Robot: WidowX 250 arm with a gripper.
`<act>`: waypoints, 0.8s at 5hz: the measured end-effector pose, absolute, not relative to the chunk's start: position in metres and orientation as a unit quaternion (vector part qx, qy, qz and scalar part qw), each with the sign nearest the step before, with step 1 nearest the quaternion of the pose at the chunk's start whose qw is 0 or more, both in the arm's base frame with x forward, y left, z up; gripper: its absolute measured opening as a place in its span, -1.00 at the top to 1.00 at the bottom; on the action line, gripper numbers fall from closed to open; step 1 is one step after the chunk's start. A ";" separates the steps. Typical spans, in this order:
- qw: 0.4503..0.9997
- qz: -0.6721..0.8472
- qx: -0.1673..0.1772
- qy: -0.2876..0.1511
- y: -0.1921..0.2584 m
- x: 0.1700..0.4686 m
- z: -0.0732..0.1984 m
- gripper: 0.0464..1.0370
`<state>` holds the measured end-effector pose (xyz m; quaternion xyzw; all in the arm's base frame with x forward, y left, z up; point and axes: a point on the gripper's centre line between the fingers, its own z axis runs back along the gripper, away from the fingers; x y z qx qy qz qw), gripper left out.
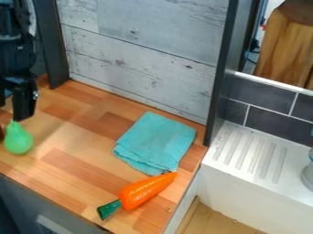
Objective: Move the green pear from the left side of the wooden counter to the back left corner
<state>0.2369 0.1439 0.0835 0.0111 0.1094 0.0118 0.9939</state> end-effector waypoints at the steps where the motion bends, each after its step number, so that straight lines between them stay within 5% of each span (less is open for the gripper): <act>1: 0.993 0.010 0.004 0.121 0.145 0.239 0.074 -0.94; 4: 0.984 0.034 0.003 0.172 0.154 0.246 0.044 -0.84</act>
